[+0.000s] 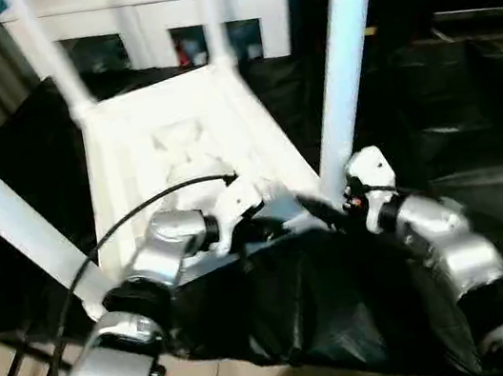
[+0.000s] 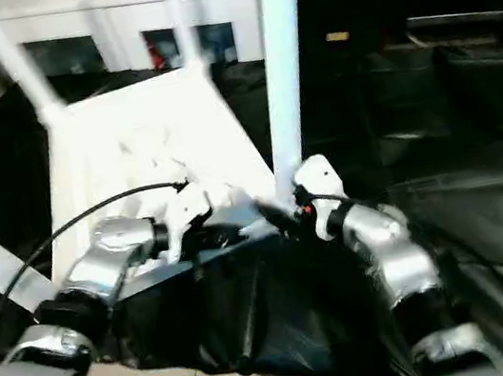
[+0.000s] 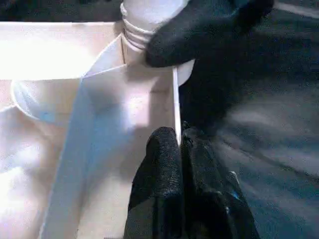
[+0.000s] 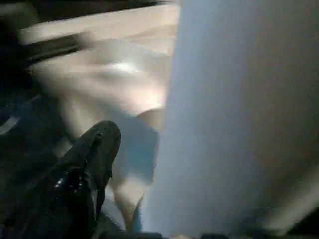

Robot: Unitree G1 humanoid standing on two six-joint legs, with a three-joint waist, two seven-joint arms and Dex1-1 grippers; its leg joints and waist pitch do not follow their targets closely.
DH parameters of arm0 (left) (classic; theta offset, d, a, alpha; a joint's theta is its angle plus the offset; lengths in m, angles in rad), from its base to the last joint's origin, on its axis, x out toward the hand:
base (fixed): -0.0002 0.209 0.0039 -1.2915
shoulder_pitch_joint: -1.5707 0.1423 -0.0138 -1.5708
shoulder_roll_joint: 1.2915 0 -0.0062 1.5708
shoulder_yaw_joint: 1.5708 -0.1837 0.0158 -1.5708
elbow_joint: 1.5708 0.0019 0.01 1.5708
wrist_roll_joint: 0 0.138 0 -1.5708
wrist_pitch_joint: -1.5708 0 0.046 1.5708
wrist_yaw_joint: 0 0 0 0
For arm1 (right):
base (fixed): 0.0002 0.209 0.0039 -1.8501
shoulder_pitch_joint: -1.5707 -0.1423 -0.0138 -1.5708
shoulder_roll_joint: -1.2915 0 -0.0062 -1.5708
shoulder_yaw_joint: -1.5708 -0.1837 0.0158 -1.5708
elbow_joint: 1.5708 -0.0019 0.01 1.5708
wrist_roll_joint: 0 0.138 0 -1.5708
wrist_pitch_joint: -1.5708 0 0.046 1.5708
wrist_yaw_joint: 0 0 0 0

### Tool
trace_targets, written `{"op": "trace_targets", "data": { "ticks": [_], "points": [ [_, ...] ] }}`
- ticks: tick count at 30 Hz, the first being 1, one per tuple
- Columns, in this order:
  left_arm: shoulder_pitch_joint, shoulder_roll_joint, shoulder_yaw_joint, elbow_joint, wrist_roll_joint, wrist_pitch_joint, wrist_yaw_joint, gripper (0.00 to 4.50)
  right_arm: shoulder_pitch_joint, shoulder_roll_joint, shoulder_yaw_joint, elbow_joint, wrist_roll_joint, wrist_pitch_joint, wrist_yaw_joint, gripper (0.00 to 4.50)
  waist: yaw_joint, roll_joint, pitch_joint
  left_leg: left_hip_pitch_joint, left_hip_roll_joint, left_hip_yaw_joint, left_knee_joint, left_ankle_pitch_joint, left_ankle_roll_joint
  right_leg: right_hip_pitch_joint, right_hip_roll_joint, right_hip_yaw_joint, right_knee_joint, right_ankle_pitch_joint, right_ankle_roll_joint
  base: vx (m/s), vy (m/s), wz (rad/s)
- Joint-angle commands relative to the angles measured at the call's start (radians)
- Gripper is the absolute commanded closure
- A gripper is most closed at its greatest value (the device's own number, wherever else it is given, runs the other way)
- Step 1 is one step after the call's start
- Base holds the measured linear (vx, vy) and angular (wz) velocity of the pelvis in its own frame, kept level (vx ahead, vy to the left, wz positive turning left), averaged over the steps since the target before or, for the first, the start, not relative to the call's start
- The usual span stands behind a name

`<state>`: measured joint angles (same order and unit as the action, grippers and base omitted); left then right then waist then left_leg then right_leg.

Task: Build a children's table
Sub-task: Rotate leg to tighten

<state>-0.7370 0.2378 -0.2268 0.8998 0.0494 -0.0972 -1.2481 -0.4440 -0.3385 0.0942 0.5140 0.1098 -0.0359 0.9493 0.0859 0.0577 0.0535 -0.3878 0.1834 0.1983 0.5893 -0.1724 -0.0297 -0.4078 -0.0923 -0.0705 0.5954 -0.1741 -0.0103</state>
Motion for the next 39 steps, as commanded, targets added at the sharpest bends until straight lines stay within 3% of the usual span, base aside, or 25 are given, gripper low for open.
{"op": "trace_targets", "data": {
  "ticks": [1, 6, 16, 23, 24, 25, 29, 30, 33, 34, 35, 36, 37, 39],
  "points": [
    [-0.015, 0.014, -0.011, -0.016, -0.031, -0.057, -0.084, 4.5, -0.01, -0.021, 0.03, 0.003, 0.016, -0.01, 0.117, 0.67, 0.001, -0.019, -0.078, 0.019, 0.052, -0.017, -0.055, -0.156, 0.129, 0.053, -0.059, 0.04, -0.054, -0.103, -0.267, 0.0, 0.0, 0.0],
    [-0.021, 0.04, -0.023, -0.003, -0.027, -0.089, -0.16, 4.5, -0.036, -0.072, 0.065, 0.031, 0.031, -0.01, 0.288, 0.67, 0.012, -0.023, -0.075, 0.022, 0.053, -0.017, -0.057, -0.181, 0.113, 0.051, -0.062, 0.04, -0.054, -0.124, -0.275, 0.0, 0.0, 0.0],
    [-0.022, 0.043, -0.029, 0.003, -0.039, -0.127, -0.227, 4.5, -0.092, -0.085, 0.091, 0.103, 0.041, -0.01, 0.417, 1.6, 0.028, -0.033, -0.077, 0.02, 0.054, -0.017, -0.053, -0.162, 0.108, 0.052, -0.067, 0.04, -0.049, -0.122, -0.278, 0.0, 0.0, 0.0],
    [-0.03, 0.039, -0.024, 0.031, -0.029, -0.147, -0.211, 4.5, -0.079, -0.08, 0.1, 0.102, 0.043, -0.016, 0.435, 1.86, 0.028, -0.03, -0.076, 0.022, 0.055, -0.018, -0.054, -0.168, 0.104, 0.05, -0.065, 0.04, -0.051, -0.142, -0.27, 0.0, 0.0, 0.0],
    [-0.032, 0.036, -0.02, 0.034, -0.029, -0.14, -0.204, 4.5, -0.067, -0.072, 0.094, 0.09, 0.05, -0.01, 0.419, 1.86, 0.029, -0.02, -0.077, 0.022, 0.054, -0.019, -0.054, -0.175, 0.097, 0.05, -0.066, 0.04, -0.05, -0.145, -0.271, 0.0, 0.0, 0.0],
    [-0.032, 0.036, -0.02, 0.034, -0.029, -0.139, -0.203, 4.5, -0.066, -0.071, 0.093, 0.089, 0.051, -0.01, 0.417, 1.87, 0.027, -0.023, -0.076, 0.023, 0.054, -0.018, -0.055, -0.178, 0.097, 0.049, -0.064, 0.04, -0.053, -0.142, -0.27, 0.0, 0.0, 0.0],
    [-0.038, 0.009, -0.015, 0.042, -0.015, -0.092, -0.108, 4.5, -0.021, -0.007, 0.029, 0.052, 0.074, 0.025, 0.241, 1.87, 0.025, -0.024, -0.076, 0.023, 0.054, -0.019, -0.057, -0.192, 0.082, 0.051, -0.064, 0.04, -0.052, -0.142, -0.272, 0.0, 0.0, 0.0],
    [-0.04, -0.006, -0.02, 0.044, 0.004, -0.079, -0.048, 4.5, -0.004, 0.025, 0.001, 0.038, 0.074, 0.044, 0.148, 1.87, 0.022, -0.019, -0.071, 0.023, 0.055, -0.02, -0.061, -0.218, 0.07, 0.048, -0.064, 0.039, -0.059, -0.182, -0.264, 0.0, 0.0, 0.0],
    [-0.041, -0.041, -0.024, 0.041, 0.028, -0.038, 0.052, 4.5, 0.025, 0.076, -0.021, 0.018, 0.038, 0.042, -0.015, 1.88, 0.013, -0.022, -0.067, 0.028, 0.052, -0.025, -0.07, -0.276, 0.018, 0.049, -0.068, 0.04, -0.071, -0.296, -0.229, 0.0, 0.0, 0.0],
    [-0.041, -0.041, -0.024, 0.041, 0.028, -0.038, 0.052, 4.5, 0.025, 0.076, -0.021, 0.018, 0.038, 0.042, -0.015, 1.88, 0.01, -0.023, -0.067, 0.026, 0.049, -0.025, -0.07, -0.279, 0.016, 0.051, -0.068, 0.039, -0.072, -0.308, -0.224, 0.0, 0.0, 0.0],
    [-0.037, -0.077, -0.024, 0.032, 0.039, -0.005, 0.129, 4.5, 0.045, 0.118, -0.027, 0.0, -0.01, 0.055, -0.158, 1.88, 0.009, -0.023, -0.068, 0.027, 0.049, -0.025, -0.069, -0.281, 0.015, 0.051, -0.068, 0.039, -0.073, -0.313, -0.221, 0.0, 0.0, 0.0],
    [-0.032, -0.104, -0.023, 0.022, 0.043, 0.01, 0.176, 4.5, 0.059, 0.152, -0.032, -0.02, -0.032, 0.075, -0.243, 1.88, -0.003, -0.014, -0.065, 0.03, 0.05, -0.025, -0.073, -0.288, 0.002, 0.043, -0.063, 0.043, -0.076, -0.294, -0.216, 0.0, 0.0, 0.0],
    [-0.017, -0.143, -0.027, -0.002, 0.05, 0.033, 0.229, 4.5, 0.073, 0.206, -0.044, -0.05, -0.069, 0.122, -0.383, 1.88, -0.005, -0.015, -0.066, 0.029, 0.048, -0.027, -0.073, -0.294, -0.001, 0.047, -0.063, 0.042, -0.075, -0.299, -0.214, 0.0, 0.0, 0.0],
    [-0.009, -0.157, -0.031, -0.015, 0.053, 0.042, 0.244, 4.5, 0.077, 0.229, -0.051, -0.064, -0.086, 0.147, -0.442, 1.88, -0.008, -0.017, -0.067, 0.03, 0.045, -0.027, -0.074, -0.29, -0.001, 0.047, -0.064, 0.042, -0.079, -0.322, -0.196, 0.0, 0.0, 0.0]
  ]
}}
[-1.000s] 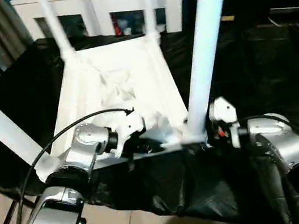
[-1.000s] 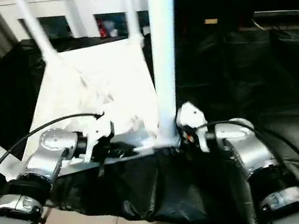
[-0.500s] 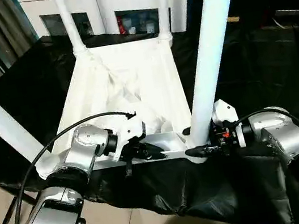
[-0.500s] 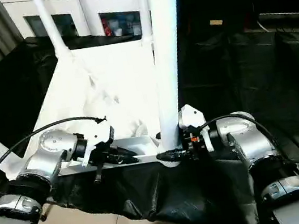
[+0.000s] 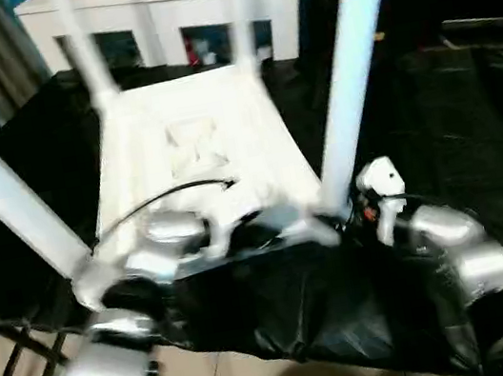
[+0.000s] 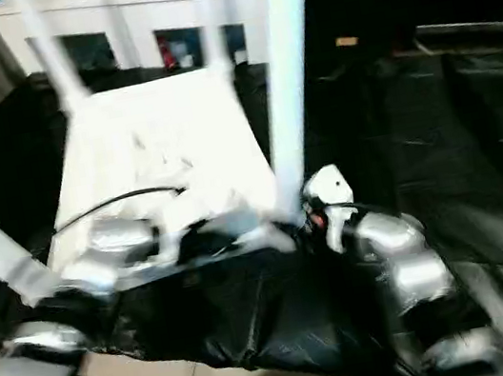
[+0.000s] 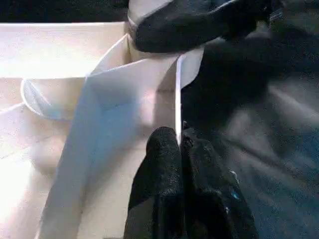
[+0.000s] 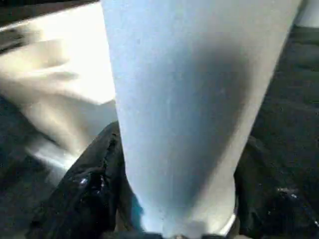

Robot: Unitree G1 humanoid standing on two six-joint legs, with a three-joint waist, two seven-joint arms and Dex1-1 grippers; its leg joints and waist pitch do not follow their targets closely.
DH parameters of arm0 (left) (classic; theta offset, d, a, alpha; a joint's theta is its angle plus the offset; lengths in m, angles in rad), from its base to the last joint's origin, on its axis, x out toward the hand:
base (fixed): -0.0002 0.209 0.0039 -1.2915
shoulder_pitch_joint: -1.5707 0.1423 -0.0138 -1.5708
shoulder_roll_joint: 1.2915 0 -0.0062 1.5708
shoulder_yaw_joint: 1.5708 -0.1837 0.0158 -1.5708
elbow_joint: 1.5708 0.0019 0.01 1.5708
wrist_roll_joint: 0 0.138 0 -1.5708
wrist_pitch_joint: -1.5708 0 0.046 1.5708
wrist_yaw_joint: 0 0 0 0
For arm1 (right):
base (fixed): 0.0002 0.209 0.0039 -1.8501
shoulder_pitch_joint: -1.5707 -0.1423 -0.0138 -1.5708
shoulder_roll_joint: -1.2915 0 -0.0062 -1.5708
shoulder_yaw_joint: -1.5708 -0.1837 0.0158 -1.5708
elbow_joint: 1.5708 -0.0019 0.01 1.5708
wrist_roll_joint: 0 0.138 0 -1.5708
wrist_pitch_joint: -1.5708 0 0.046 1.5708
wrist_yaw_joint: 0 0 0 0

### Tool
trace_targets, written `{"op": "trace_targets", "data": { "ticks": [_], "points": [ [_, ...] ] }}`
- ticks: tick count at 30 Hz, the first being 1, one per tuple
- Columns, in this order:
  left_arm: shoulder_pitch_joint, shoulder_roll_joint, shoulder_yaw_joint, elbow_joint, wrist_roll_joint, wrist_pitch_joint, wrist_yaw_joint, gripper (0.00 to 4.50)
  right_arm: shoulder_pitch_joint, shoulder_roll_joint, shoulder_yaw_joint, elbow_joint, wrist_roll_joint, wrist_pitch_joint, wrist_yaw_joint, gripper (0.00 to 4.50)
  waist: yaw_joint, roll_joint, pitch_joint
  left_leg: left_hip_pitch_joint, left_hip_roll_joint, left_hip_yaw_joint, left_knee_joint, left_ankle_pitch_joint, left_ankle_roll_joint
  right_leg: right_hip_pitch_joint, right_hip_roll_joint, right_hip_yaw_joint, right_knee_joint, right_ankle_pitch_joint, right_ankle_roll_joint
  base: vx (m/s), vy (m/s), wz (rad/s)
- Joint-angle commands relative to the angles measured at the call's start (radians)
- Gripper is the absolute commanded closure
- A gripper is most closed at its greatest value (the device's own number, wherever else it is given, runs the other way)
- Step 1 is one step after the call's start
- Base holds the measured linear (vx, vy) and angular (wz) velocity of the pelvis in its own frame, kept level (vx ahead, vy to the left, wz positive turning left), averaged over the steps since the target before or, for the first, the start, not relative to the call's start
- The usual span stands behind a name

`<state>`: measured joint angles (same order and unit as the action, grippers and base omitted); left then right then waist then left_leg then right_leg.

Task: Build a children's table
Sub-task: Rotate leg to tighten

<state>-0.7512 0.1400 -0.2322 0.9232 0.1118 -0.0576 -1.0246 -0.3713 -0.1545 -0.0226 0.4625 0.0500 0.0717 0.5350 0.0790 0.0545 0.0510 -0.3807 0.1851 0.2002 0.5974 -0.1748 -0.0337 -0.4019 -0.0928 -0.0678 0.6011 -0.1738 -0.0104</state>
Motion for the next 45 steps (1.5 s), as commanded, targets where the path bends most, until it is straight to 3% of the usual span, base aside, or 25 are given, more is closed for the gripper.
{"op": "trace_targets", "data": {
  "ticks": [1, 2, 3, 5, 9, 12, 13, 18, 26, 39, 45],
  "points": [
    [0.015, -0.073, -0.033, -0.051, 0.005, 0.005, 0.058, 4.5, 0.013, 0.071, 0.065, -0.034, -0.056, 0.051, -0.098, 1.88, -0.003, -0.014, -0.064, 0.022, 0.041, -0.029, -0.081, -0.292, 0.008, 0.041, -0.064, 0.04, -0.089, -0.345, -0.187, 0.0, 0.0, 0.0],
    [0.019, -0.078, -0.036, -0.057, 0.009, 0.007, 0.072, 4.5, 0.017, 0.082, 0.065, -0.044, -0.071, 0.055, -0.127, 1.88, -0.004, -0.014, -0.064, 0.022, 0.042, -0.029, -0.081, -0.292, 0.01, 0.038, -0.064, 0.041, -0.091, -0.348, -0.183, 0.0, 0.0, 0.0],
    [0.03, -0.083, -0.046, -0.07, 0.026, -0.005, 0.108, 4.5, 0.034, 0.112, 0.085, -0.08, -0.116, 0.035, -0.194, 1.54, -0.006, -0.014, -0.063, 0.02, 0.042, -0.029, -0.083, -0.283, 0.012, 0.037, -0.062, 0.041, -0.091, -0.34, -0.17, 0.0, 0.0, 0.0],
    [0.034, -0.082, -0.052, -0.075, 0.032, -0.012, 0.107, 4.5, 0.04, 0.119, 0.093, -0.091, -0.127, 0.027, -0.212, 1.33, -0.007, -0.013, -0.065, 0.021, 0.042, -0.029, -0.084, -0.286, 0.012, 0.035, -0.061, 0.042, -0.09, -0.332, -0.167, 0.0, 0.0, 0.0],
    [0.051, -0.056, -0.045, -0.093, 0.029, -0.019, 0.091, 4.5, 0.058, 0.119, 0.08, -0.13, -0.096, 0.027, -0.214, 1.05, -0.009, -0.011, -0.066, 0.021, 0.043, -0.029, -0.086, -0.299, 0.019, 0.037, -0.059, 0.043, -0.09, -0.306, -0.165, 0.0, 0.0, 0.0],
    [0.063, -0.025, -0.032, -0.106, 0.007, -0.034, 0.041, 4.5, 0.044, 0.068, 0.065, -0.134, -0.056, -0.002, -0.126, 0.78, -0.009, -0.011, -0.067, 0.019, 0.043, -0.029, -0.085, -0.277, 0.032, 0.04, -0.06, 0.043, -0.085, -0.255, -0.178, 0.0, 0.0, 0.0],
    [0.07, -0.005, -0.032, -0.113, -0.001, -0.055, 0.009, 4.5, 0.039, 0.033, 0.061, -0.135, -0.029, -0.015, -0.052, 0.7, -0.011, -0.019, -0.069, 0.015, 0.042, -0.027, -0.082, -0.266, 0.042, 0.043, -0.061, 0.043, -0.083, -0.234, -0.184, 0.0, 0.0, 0.0],
    [0.083, 0.047, -0.023, -0.128, -0.048, -0.079, -0.136, 4.5, 0.028, -0.08, 0.065, -0.128, 0.054, -0.013, 0.221, 0.7, -0.007, -0.02, -0.07, 0.01, 0.042, -0.022, -0.071, -0.193, 0.102, 0.052, -0.061, 0.04, -0.073, -0.167, -0.22, 0.0, 0.0, 0.0],
    [0.05, 0.108, -0.035, -0.099, -0.078, -0.13, -0.308, 4.5, -0.007, -0.238, 0.107, -0.073, 0.133, -0.021, 0.581, 0.7, 0.015, -0.021, -0.07, 0.015, 0.05, -0.019, -0.068, -0.192, 0.102, 0.045, -0.062, 0.039, -0.068, -0.187, -0.239, 0.0, 0.0, 0.0],
    [0.017, 0.125, -0.043, -0.04, -0.086, -0.167, -0.43, 4.5, -0.105, -0.287, 0.165, 0.05, 0.136, -0.038, 0.788, 1.9, 0.019, -0.022, -0.077, 0.014, 0.05, -0.02, -0.061, -0.153, 0.118, 0.05, -0.062, 0.037, -0.057, -0.104, -0.277, 0.0, 0.0, 0.0],
    [0.008, 0.12, -0.04, -0.015, -0.083, -0.175, -0.423, 4.5, -0.094, -0.282, 0.185, 0.052, 0.141, -0.036, 0.827, 2.05, 0.022, -0.022, -0.075, 0.016, 0.051, -0.02, -0.063, -0.165, 0.112, 0.049, -0.063, 0.037, -0.059, -0.131, -0.274, 0.0, 0.0, 0.0]
  ]
}}
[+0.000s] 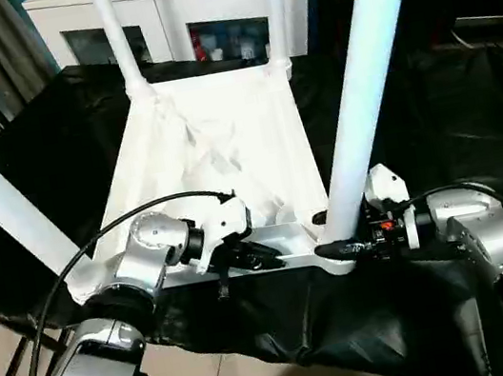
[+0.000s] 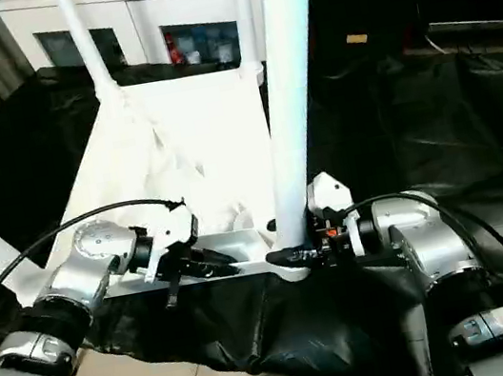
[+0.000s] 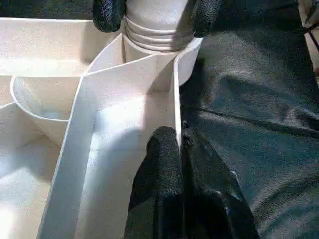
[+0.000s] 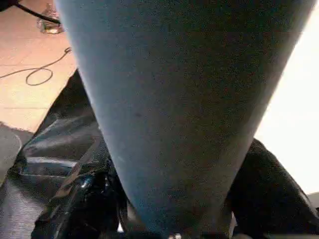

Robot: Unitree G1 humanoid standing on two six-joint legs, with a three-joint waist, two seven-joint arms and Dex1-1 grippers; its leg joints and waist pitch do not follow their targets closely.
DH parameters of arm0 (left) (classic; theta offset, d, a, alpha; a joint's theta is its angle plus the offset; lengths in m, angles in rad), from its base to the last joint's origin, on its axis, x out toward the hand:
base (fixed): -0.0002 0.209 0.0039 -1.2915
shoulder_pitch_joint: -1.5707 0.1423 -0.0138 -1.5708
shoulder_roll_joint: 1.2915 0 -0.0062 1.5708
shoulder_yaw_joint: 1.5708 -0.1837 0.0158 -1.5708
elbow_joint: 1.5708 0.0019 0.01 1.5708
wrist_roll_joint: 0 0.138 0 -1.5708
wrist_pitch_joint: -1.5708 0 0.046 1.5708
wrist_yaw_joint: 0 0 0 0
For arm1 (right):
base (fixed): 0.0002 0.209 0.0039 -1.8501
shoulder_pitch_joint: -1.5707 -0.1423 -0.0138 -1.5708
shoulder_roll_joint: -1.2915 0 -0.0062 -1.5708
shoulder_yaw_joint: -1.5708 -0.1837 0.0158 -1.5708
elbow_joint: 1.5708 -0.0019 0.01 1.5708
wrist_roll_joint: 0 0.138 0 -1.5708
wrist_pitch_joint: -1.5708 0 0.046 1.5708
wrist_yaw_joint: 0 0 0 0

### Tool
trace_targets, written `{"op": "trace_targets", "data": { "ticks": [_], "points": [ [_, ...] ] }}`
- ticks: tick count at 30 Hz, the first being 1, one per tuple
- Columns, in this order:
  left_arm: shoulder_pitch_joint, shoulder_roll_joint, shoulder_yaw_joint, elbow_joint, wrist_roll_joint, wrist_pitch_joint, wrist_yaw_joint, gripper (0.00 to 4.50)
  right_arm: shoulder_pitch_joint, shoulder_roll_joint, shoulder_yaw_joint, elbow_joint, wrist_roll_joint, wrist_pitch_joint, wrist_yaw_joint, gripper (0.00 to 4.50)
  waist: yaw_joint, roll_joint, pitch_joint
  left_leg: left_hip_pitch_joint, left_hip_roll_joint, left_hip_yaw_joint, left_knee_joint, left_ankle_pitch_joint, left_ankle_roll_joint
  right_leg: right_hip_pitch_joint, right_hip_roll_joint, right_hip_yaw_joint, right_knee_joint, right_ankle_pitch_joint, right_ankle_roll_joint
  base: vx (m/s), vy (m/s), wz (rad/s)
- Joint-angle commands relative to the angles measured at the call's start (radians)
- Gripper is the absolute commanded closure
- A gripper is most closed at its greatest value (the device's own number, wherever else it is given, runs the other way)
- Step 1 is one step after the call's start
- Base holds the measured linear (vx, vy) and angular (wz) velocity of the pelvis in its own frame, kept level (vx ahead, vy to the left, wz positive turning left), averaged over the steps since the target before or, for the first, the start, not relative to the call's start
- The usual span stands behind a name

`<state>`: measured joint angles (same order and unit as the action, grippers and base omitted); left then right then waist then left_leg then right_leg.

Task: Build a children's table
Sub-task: Rotate leg to tighten

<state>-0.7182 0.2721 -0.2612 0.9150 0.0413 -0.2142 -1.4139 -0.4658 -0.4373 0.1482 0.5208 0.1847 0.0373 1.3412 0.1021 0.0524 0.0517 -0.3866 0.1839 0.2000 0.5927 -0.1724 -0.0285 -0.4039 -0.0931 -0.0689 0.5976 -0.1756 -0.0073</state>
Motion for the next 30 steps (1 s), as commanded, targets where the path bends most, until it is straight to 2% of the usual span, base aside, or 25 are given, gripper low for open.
{"op": "trace_targets", "data": {
  "ticks": [1, 5, 8, 9, 10, 11, 12, 13, 14, 15, 16, 18, 20, 21, 23, 25, 26, 29, 30],
  "points": [
    [-0.025, -0.014, -0.011, -0.004, -0.013, -0.013, -0.029, 4.5, 0.012, 0.006, 0.016, -0.014, 0.008, -0.003, 0.019, 2.05, -0.001, -0.02, -0.076, 0.022, 0.052, -0.02, -0.058, -0.17, 0.104, 0.051, -0.062, 0.038, -0.056, -0.131, -0.276, 0.0, 0.0, 0.0],
    [-0.026, -0.026, -0.002, -0.009, -0.004, 0.011, 0.037, 4.5, 0.05, 0.039, -0.013, -0.045, 0.022, 0.01, -0.062, 2.06, 0.002, -0.02, -0.075, 0.021, 0.054, -0.02, -0.059, -0.169, 0.104, 0.049, -0.063, 0.04, -0.057, -0.136, -0.27, 0.0, 0.0, 0.0],
    [-0.03, -0.038, 0.004, -0.012, 0.01, 0.037, 0.107, 4.5, 0.07, 0.074, -0.047, -0.056, 0.021, 0.011, -0.167, 2.09, 0.002, -0.021, -0.071, 0.022, 0.053, -0.021, -0.064, -0.203, 0.08, 0.047, -0.064, 0.039, -0.064, -0.201, -0.254, 0.0, 0.0, 0.0],
    [-0.034, -0.047, 0.004, -0.013, 0.029, 0.046, 0.168, 4.5, 0.081, 0.101, -0.067, -0.059, 0.0, 0.005, -0.268, 2.15, -0.003, -0.021, -0.066, 0.027, 0.052, -0.023, -0.069, -0.247, 0.051, 0.043, -0.064, 0.038, -0.073, -0.288, -0.232, 0.0, 0.0, 0.0],
    [-0.035, -0.077, 0.01, -0.026, 0.051, 0.086, 0.275, 4.5, 0.103, 0.156, -0.101, -0.069, -0.04, 0.009, -0.458, 2.24, -0.006, -0.021, -0.064, 0.027, 0.052, -0.024, -0.071, -0.261, 0.039, 0.041, -0.065, 0.04, -0.075, -0.316, -0.223, 0.0, 0.0, 0.0],
    [-0.032, -0.097, 0.016, -0.035, 0.055, 0.106, 0.328, 4.5, 0.111, 0.19, -0.122, -0.075, -0.056, 0.015, -0.56, 2.32, -0.009, -0.02, -0.061, 0.032, 0.051, -0.026, -0.074, -0.289, 0.013, 0.036, -0.065, 0.041, -0.082, -0.368, -0.207, 0.0, 0.0, 0.0],
    [-0.027, -0.116, 0.021, -0.048, 0.054, 0.128, 0.361, 4.5, 0.121, 0.223, -0.142, -0.088, -0.058, 0.032, -0.633, 2.43, -0.017, -0.028, -0.061, 0.032, 0.048, -0.029, -0.078, -0.308, -0.004, 0.04, -0.067, 0.038, -0.088, -0.413, -0.186, 0.0, 0.0, 0.0],
    [-0.027, -0.116, 0.021, -0.048, 0.054, 0.128, 0.361, 4.5, 0.121, 0.223, -0.142, -0.088, -0.058, 0.032, -0.633, 2.43, -0.019, -0.025, -0.061, 0.029, 0.048, -0.031, -0.08, -0.31, -0.005, 0.039, -0.067, 0.04, -0.086, -0.416, -0.181, 0.0, 0.0, 0.0],
    [-0.025, -0.121, 0.022, -0.051, 0.053, 0.132, 0.367, 4.5, 0.123, 0.231, -0.146, -0.093, -0.057, 0.036, -0.648, 2.46, -0.019, -0.026, -0.063, 0.031, 0.048, -0.031, -0.08, -0.312, -0.005, 0.039, -0.066, 0.039, -0.089, -0.419, -0.175, 0.0, 0.0, 0.0],
    [-0.006, -0.155, 0.019, -0.085, 0.062, 0.158, 0.427, 4.5, 0.145, 0.296, -0.164, -0.133, -0.088, 0.077, -0.79, 2.48, -0.022, -0.023, -0.061, 0.03, 0.049, -0.03, -0.082, -0.31, -0.002, 0.034, -0.062, 0.044, -0.089, -0.39, -0.171, 0.0, 0.0, 0.0],
    [-0.001, -0.164, 0.017, -0.094, 0.064, 0.165, 0.439, 4.5, 0.151, 0.311, -0.164, -0.144, -0.095, 0.087, -0.818, 2.51, -0.023, -0.022, -0.062, 0.029, 0.048, -0.03, -0.082, -0.307, -0.004, 0.036, -0.062, 0.044, -0.087, -0.38, -0.171, 0.0, 0.0, 0.0],
    [0.021, -0.194, 0.002, -0.125, 0.087, 0.177, 0.504, 4.5, 0.178, 0.371, -0.145, -0.194, -0.142, 0.102, -0.916, 2.53, -0.024, -0.02, -0.062, 0.028, 0.047, -0.03, -0.083, -0.305, -0.002, 0.034, -0.062, 0.044, -0.089, -0.37, -0.167, 0.0, 0.0, 0.0],
    [0.034, -0.201, -0.013, -0.138, 0.104, 0.175, 0.524, 4.5, 0.19, 0.406, -0.137, -0.224, -0.149, 0.115, -0.956, 2.53, -0.025, -0.021, -0.063, 0.028, 0.045, -0.03, -0.083, -0.311, 0.0, 0.036, -0.062, 0.045, -0.089, -0.365, -0.16, 0.0, 0.0, 0.0],
    [0.043, -0.203, -0.023, -0.146, 0.111, 0.169, 0.526, 4.5, 0.195, 0.417, -0.124, -0.238, -0.163, 0.11, -0.975, 2.53, -0.025, -0.016, -0.063, 0.029, 0.045, -0.03, -0.083, -0.312, 0.002, 0.034, -0.062, 0.045, -0.091, -0.36, -0.155, 0.0, 0.0, 0.0],
    [0.054, -0.202, -0.027, -0.159, 0.112, 0.17, 0.527, 4.5, 0.199, 0.425, -0.112, -0.251, -0.169, 0.087, -0.992, 2.53, -0.025, -0.014, -0.064, 0.03, 0.046, -0.03, -0.085, -0.32, -0.001, 0.033, -0.06, 0.046, -0.088, -0.333, -0.155, 0.0, 0.0, 0.0],
    [0.058, -0.195, -0.023, -0.163, 0.107, 0.163, 0.519, 4.5, 0.196, 0.42, -0.12, -0.249, -0.155, 0.063, -0.987, 1.97, -0.027, -0.012, -0.064, 0.03, 0.046, -0.03, -0.086, -0.328, -0.002, 0.035, -0.06, 0.046, -0.089, -0.317, -0.159, 0.0, 0.0, 0.0],
    [0.062, -0.18, -0.017, -0.169, 0.098, 0.16, 0.504, 4.5, 0.189, 0.4, -0.135, -0.245, -0.136, 0.038, -0.957, 1.97, -0.027, -0.012, -0.064, 0.03, 0.047, -0.03, -0.087, -0.331, -0.002, 0.035, -0.061, 0.046, -0.089, -0.312, -0.16, 0.0, 0.0, 0.0],
    [0.062, -0.173, -0.013, -0.169, 0.096, 0.158, 0.501, 4.5, 0.186, 0.385, -0.139, -0.243, -0.136, 0.032, -0.941, 1.64, -0.029, -0.014, -0.064, 0.028, 0.045, -0.029, -0.085, -0.326, 0.008, 0.037, -0.061, 0.047, -0.088, -0.295, -0.167, 0.0, 0.0, 0.0],
    [0.065, -0.15, -0.003, -0.175, 0.086, 0.153, 0.471, 4.5, 0.181, 0.343, -0.147, -0.245, -0.125, 0.042, -0.879, 1.5, -0.03, -0.014, -0.064, 0.027, 0.045, -0.029, -0.085, -0.318, 0.01, 0.038, -0.06, 0.047, -0.087, -0.289, -0.169, 0.0, 0.0, 0.0]
  ]
}}
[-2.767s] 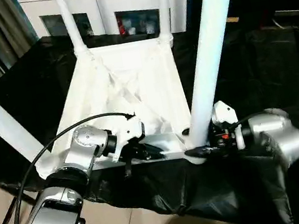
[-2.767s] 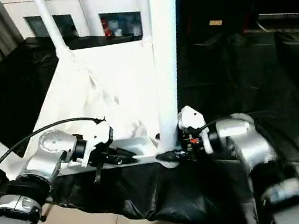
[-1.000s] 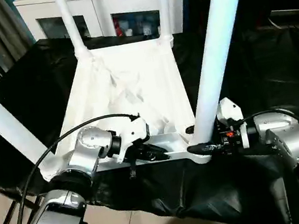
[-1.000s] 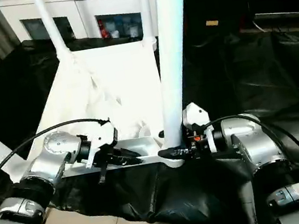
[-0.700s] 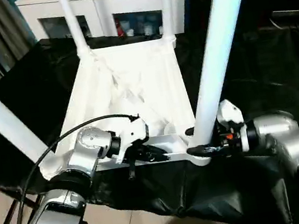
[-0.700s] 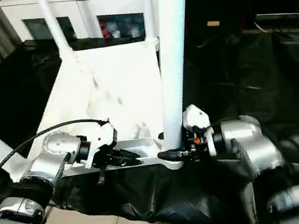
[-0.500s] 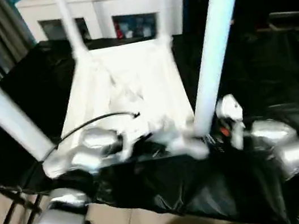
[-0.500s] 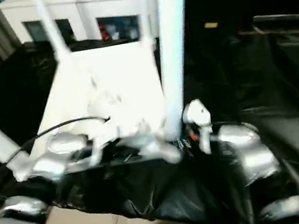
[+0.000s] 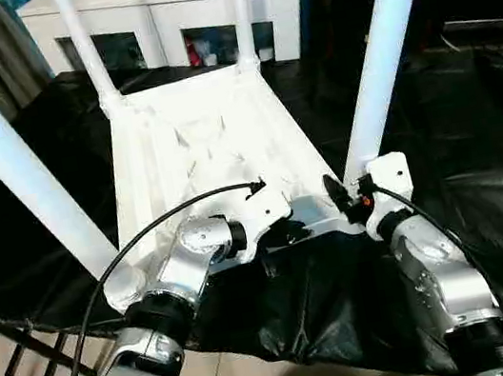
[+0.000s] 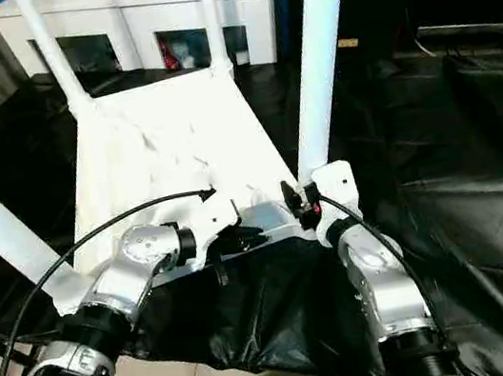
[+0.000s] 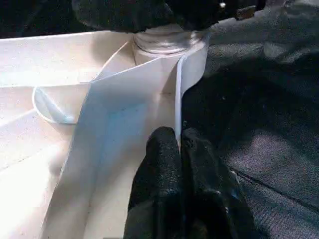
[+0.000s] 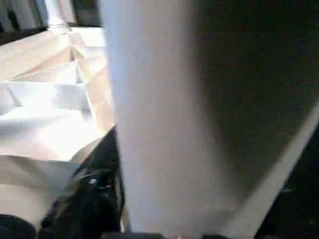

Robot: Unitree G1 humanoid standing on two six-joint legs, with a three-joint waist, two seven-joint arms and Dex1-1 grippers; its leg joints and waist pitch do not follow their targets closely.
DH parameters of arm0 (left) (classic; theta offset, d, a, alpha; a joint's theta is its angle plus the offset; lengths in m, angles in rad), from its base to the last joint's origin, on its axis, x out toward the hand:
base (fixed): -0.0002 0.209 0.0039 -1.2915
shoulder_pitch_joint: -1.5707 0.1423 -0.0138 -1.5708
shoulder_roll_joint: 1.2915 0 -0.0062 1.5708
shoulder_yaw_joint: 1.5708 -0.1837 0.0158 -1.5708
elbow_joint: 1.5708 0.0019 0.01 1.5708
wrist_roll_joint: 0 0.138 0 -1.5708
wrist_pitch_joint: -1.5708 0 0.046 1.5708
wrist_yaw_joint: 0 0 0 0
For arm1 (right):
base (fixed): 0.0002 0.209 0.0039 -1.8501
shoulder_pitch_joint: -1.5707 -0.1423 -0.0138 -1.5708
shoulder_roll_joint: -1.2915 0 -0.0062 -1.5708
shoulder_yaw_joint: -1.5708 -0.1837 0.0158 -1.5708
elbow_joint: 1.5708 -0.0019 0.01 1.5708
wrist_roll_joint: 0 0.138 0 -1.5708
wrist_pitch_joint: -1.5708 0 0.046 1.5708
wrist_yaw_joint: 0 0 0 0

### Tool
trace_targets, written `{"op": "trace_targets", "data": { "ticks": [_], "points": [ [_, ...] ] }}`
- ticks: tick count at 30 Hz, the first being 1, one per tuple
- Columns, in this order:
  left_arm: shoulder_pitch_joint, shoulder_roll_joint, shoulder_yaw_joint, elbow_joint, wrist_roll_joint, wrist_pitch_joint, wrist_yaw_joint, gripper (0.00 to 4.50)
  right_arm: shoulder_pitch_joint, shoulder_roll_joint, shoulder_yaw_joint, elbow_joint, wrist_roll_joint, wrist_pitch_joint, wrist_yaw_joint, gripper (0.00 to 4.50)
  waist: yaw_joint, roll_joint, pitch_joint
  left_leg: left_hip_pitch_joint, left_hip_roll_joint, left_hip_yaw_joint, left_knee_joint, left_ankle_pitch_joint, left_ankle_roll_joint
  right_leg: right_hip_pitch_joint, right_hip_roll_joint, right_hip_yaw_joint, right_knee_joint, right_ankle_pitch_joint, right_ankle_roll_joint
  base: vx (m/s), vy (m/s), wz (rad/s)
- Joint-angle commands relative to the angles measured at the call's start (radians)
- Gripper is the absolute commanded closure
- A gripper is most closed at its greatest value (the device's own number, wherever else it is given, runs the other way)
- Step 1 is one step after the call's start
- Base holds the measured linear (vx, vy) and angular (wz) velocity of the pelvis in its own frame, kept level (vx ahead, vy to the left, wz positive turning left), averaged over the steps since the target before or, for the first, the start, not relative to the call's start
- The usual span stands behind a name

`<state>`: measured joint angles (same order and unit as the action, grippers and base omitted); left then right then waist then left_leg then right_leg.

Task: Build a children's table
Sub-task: Rotate leg to tighten

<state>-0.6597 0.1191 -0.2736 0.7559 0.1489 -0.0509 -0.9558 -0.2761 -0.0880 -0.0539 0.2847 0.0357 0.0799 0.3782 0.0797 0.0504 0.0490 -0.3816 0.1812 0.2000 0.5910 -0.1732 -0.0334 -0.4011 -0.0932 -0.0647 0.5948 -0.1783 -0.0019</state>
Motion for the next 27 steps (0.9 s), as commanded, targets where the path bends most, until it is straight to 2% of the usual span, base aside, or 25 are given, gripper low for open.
{"op": "trace_targets", "data": {
  "ticks": [1, 2, 3, 4, 7, 8, 9, 11, 12, 16, 17, 21, 22, 23, 27],
  "points": [
    [0.007, 0.006, 0.01, -0.017, -0.024, -0.01, 0.007, 4.5, -0.009, -0.012, 0.053, -0.01, 0.027, 0.002, 0.095, 1.4, -0.007, -0.013, -0.061, 0.021, 0.047, -0.029, -0.082, -0.314, 0.018, 0.038, -0.06, 0.042, -0.084, -0.282, -0.176, 0.0, 0.0, 0.0],
    [0.006, 0.022, 0.01, -0.012, -0.026, -0.026, -0.016, 4.5, -0.013, -0.038, 0.051, -0.008, 0.041, 0.005, 0.144, 1.35, -0.008, -0.018, -0.062, 0.019, 0.048, -0.028, -0.082, -0.305, 0.027, 0.041, -0.061, 0.043, -0.082, -0.27, -0.178, 0.0, 0.0, 0.0],
    [0.005, 0.049, 0.013, -0.01, -0.047, -0.042, -0.081, 4.5, -0.016, -0.103, 0.064, -0.006, 0.06, 0.016, 0.26, 1.29, -0.007, -0.019, -0.063, 0.018, 0.046, -0.028, -0.079, -0.29, 0.037, 0.045, -0.062, 0.042, -0.081, -0.267, -0.179, 0.0, 0.0, 0.0],
    [0.003, 0.059, 0.012, -0.008, -0.05, -0.049, -0.1, 4.5, -0.018, -0.126, 0.071, -0.002, 0.064, 0.016, 0.298, 1.29, -0.009, -0.02, -0.063, 0.014, 0.046, -0.027, -0.076, -0.271, 0.05, 0.045, -0.062, 0.043, -0.078, -0.248, -0.186, 0.0, 0.0, 0.0],
    [-0.001, 0.085, 0.016, -0.005, -0.083, -0.054, -0.194, 4.5, -0.021, -0.194, 0.084, 0.007, 0.113, 0.016, 0.46, 1.29, -0.008, -0.019, -0.066, 0.014, 0.047, -0.024, -0.069, -0.233, 0.076, 0.046, -0.062, 0.04, -0.073, -0.206, -0.214, 0.0, 0.0, 0.0],
    [-0.001, 0.085, 0.016, -0.005, -0.083, -0.054, -0.194, 4.5, -0.021, -0.194, 0.084, 0.007, 0.113, 0.016, 0.46, 1.29, -0.009, -0.02, -0.067, 0.012, 0.048, -0.023, -0.068, -0.225, 0.082, 0.046, -0.06, 0.04, -0.071, -0.196, -0.219, 0.0, 0.0, 0.0],
    [-0.005, 0.098, 0.018, 0.0, -0.101, -0.052, -0.25, 4.5, -0.025, -0.232, 0.093, 0.01, 0.142, 0.023, 0.554, 1.29, -0.006, -0.019, -0.069, 0.012, 0.049, -0.022, -0.066, -0.21, 0.089, 0.048, -0.06, 0.038, -0.067, -0.175, -0.23, 0.0, 0.0, 0.0],
    [-0.012, 0.108, 0.014, 0.011, -0.1, -0.065, -0.271, 4.5, -0.034, -0.256, 0.1, 0.023, 0.151, 0.022, 0.608, 1.29, -0.003, -0.017, -0.069, 0.01, 0.05, -0.021, -0.064, -0.192, 0.102, 0.048, -0.058, 0.036, -0.063, -0.151, -0.245, 0.0, 0.0, 0.0],
    [-0.021, 0.119, 0.009, 0.025, -0.107, -0.071, -0.306, 4.5, -0.051, -0.284, 0.11, 0.048, 0.161, 0.014, 0.667, 1.64, -0.001, -0.018, -0.07, 0.014, 0.051, -0.02, -0.062, -0.198, 0.104, 0.047, -0.059, 0.034, -0.063, -0.157, -0.255, 0.0, 0.0, 0.0],
    [-0.038, 0.136, 0.0, 0.05, -0.122, -0.07, -0.382, 4.5, -0.091, -0.323, 0.13, 0.101, 0.164, -0.003, 0.761, 1.79, 0.009, -0.017, -0.069, 0.016, 0.054, -0.02, -0.063, -0.205, 0.089, 0.045, -0.06, 0.036, -0.063, -0.177, -0.257, 0.0, 0.0, 0.0],
    [-0.046, 0.142, -0.005, 0.062, -0.122, -0.076, -0.407, 4.5, -0.109, -0.335, 0.139, 0.122, 0.161, -0.009, 0.797, 2.05, 0.009, -0.018, -0.069, 0.016, 0.052, -0.02, -0.062, -0.207, 0.089, 0.045, -0.06, 0.036, -0.062, -0.174, -0.261, 0.0, 0.0, 0.0],
    [-0.062, 0.151, -0.009, 0.084, -0.128, -0.063, -0.46, 4.5, -0.147, -0.354, 0.158, 0.16, 0.161, -0.016, 0.867, 2.11, 0.013, -0.018, -0.071, 0.015, 0.053, -0.02, -0.061, -0.186, 0.094, 0.047, -0.061, 0.035, -0.056, -0.137, -0.275, 0.0, 0.0, 0.0],
    [-0.067, 0.151, -0.008, 0.091, -0.132, -0.058, -0.475, 4.5, -0.155, -0.358, 0.167, 0.169, 0.161, -0.019, 0.885, 2.36, 0.013, -0.017, -0.072, 0.016, 0.054, -0.02, -0.061, -0.184, 0.095, 0.048, -0.061, 0.035, -0.056, -0.133, -0.278, 0.0, 0.0, 0.0],
    [-0.071, 0.152, -0.008, 0.097, -0.132, -0.056, -0.48, 4.5, -0.162, -0.361, 0.176, 0.176, 0.159, -0.022, 0.9, 2.42, 0.013, -0.017, -0.072, 0.016, 0.054, -0.02, -0.06, -0.181, 0.096, 0.048, -0.061, 0.034, -0.055, -0.128, -0.28, 0.0, 0.0, 0.0],
    [-0.088, 0.155, -0.006, 0.129, -0.121, -0.078, -0.471, 4.5, -0.177, -0.362, 0.206, 0.201, 0.144, -0.044, 0.938, 2.46, 0.015, -0.02, -0.073, 0.015, 0.052, -0.02, -0.058, -0.179, 0.101, 0.05, -0.062, 0.034, -0.055, -0.124, -0.284, 0.0, 0.0, 0.0]
  ]
}}
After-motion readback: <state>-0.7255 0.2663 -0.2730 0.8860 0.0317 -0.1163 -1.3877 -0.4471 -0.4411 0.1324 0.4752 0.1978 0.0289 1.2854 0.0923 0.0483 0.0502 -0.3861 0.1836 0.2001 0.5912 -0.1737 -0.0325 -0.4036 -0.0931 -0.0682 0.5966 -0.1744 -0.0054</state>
